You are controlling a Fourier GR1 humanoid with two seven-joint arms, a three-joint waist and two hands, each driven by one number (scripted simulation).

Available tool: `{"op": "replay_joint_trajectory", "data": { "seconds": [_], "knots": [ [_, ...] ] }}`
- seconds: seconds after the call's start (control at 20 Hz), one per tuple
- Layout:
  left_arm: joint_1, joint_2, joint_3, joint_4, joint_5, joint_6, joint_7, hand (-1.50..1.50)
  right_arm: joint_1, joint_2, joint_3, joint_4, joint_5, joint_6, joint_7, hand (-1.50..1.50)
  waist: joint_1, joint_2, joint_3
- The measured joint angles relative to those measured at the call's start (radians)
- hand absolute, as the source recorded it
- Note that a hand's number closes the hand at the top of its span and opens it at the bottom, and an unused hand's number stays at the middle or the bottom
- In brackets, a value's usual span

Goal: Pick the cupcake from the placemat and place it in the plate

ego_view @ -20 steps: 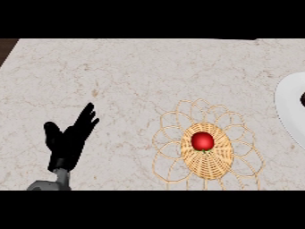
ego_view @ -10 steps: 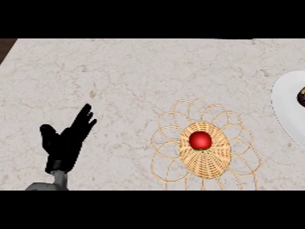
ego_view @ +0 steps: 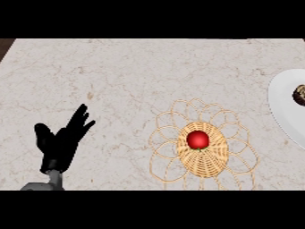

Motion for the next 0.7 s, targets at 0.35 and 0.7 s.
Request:
{"op": "replay_joint_trajectory", "data": {
  "seconds": [0.35, 0.7],
  "knots": [
    [0.005, -0.007, -0.002, -0.012, -0.008, 0.012, 0.018, 0.00, 0.126, -0.026, 0.041, -0.043, 0.030, -0.002, -0.055, -1.50, -0.008, -0.003, -0.001],
    [0.019, -0.012, 0.000, -0.023, -0.012, 0.015, 0.020, 0.00, 0.207, -0.028, 0.066, -0.066, 0.039, -0.029, -0.103, -1.50, -0.012, -0.006, -0.002]
  ]
}}
